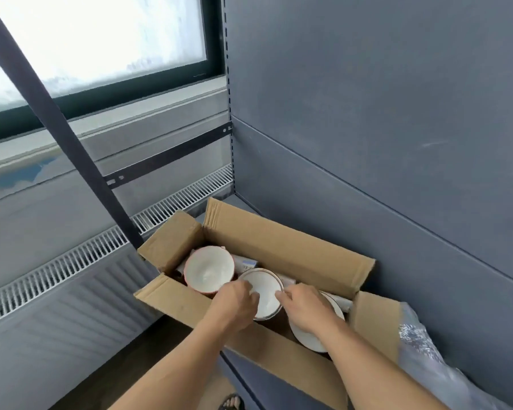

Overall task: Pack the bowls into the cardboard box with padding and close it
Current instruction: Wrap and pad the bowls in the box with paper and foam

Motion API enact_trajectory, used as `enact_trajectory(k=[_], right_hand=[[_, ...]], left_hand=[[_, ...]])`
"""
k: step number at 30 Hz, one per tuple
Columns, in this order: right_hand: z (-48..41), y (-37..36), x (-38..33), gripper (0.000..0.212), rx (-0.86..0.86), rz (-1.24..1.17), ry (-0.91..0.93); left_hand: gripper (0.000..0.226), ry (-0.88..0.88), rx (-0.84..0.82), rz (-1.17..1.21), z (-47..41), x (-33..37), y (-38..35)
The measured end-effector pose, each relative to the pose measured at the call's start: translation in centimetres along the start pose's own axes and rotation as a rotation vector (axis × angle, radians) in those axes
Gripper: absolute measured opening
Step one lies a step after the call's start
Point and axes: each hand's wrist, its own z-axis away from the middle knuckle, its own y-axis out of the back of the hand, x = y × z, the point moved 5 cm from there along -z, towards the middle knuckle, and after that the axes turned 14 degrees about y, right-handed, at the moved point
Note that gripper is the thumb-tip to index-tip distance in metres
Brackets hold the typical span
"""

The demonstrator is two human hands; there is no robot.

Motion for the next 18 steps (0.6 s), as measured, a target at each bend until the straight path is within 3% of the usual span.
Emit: enact_trajectory(k=[6,12,18], right_hand=[[7.7,1.5,3.5,0.040,0.149,-0.007,-0.096],[15.3,3.5,6.4,0.035,0.293,0.062,-0.182],[22.8,3.4,11.2,0.037,0.455,0.042,-0.283]], left_hand=[[0.031,-0.166,-0.115,-0.124,3.7,4.6,-3.7],[0.041,-0.289,-0.141,-0.147,8.3,9.0,-7.3],[0.032,-0.466,-0.162,-0.252,13.0,13.4,-12.2]])
